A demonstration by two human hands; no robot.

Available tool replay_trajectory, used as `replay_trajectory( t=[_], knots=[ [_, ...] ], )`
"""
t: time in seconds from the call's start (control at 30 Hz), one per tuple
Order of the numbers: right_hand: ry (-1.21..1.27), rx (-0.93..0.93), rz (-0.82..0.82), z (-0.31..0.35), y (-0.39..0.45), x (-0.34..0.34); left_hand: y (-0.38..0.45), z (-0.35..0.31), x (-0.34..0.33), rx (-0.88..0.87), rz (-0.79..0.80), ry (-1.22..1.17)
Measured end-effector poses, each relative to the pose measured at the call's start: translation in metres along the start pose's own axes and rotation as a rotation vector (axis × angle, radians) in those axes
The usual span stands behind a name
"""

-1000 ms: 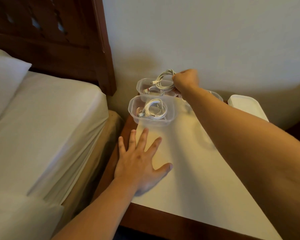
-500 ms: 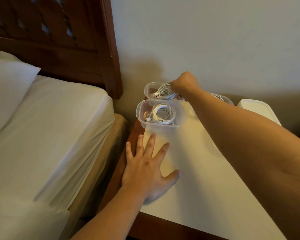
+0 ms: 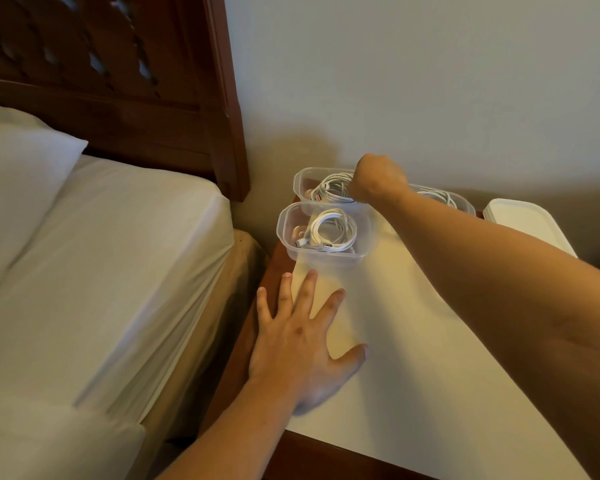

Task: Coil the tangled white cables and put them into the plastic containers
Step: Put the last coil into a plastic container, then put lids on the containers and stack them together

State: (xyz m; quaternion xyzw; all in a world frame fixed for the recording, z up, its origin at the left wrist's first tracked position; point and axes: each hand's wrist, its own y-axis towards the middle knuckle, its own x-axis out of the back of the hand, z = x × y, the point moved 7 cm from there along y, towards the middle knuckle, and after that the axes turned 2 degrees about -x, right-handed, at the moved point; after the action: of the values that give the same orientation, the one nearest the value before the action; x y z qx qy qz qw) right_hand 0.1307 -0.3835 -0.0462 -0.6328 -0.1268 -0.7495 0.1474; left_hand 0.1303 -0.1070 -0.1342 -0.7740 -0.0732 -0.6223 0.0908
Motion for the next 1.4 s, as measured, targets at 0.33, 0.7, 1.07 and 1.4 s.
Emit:
replay_trajectory(
  t=[0.33, 0.7, 1.07, 1.4],
  knots=[
    [0.029, 0.034, -0.072, -0.003, -0.002, 0.001, -0.001, 0.001, 0.001, 0.008, 0.012, 0.012],
    [0.248, 0.036, -0.216, -0.028, -0.028, 0.012, 0.000, 0.002, 0.001, 0.013, 0.017, -0.008],
    [0.412, -0.125, -0.456, -0.195, -0.147, 0.064, -0.012, -0.039, 0.019, -0.228, -0.282, -0.111],
    [0.202, -0.330, -0.090, -0.287, -0.128, 0.037, 0.093, -0.118, 0.041, 0.211, -0.228, -0.751]
  ],
)
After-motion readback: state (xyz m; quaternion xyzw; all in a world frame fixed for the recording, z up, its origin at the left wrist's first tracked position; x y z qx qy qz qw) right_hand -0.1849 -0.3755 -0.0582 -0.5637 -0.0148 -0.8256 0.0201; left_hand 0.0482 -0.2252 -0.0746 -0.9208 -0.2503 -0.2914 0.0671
